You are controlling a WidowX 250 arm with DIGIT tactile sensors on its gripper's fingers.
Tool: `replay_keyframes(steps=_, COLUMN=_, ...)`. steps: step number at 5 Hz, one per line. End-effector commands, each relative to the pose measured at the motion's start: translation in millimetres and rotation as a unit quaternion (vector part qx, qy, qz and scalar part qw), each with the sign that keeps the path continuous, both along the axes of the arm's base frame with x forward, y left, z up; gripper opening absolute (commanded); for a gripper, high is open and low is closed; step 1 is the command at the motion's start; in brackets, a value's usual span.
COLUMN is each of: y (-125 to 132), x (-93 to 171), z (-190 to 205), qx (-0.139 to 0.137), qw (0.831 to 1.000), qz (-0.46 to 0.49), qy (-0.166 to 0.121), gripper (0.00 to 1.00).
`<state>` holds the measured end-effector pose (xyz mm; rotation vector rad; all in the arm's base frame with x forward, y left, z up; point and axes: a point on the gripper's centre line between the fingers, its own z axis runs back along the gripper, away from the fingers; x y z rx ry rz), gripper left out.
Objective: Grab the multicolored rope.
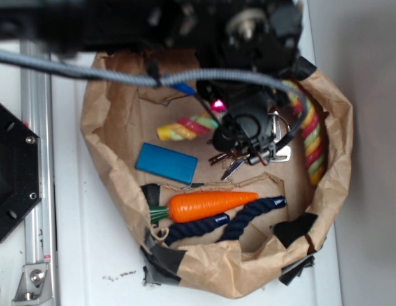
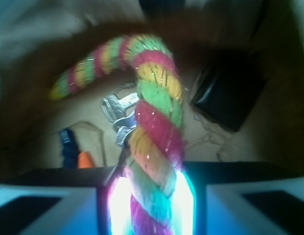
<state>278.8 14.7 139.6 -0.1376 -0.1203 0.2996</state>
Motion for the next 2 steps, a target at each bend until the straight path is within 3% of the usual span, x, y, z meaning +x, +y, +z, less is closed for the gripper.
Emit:
replay_keyframes(steps=1, y=13.6, x=-20.7, z=55.3, qx=0.035, qw=0.997, qz=-0.069, qy=-0.016, gripper=0.0)
replay_keyframes(steps=2, y=8.6, x=-15.6, z=49.0, qx=0.027, qw=0.996, qz=-0.085, qy=0.01, gripper=0.0)
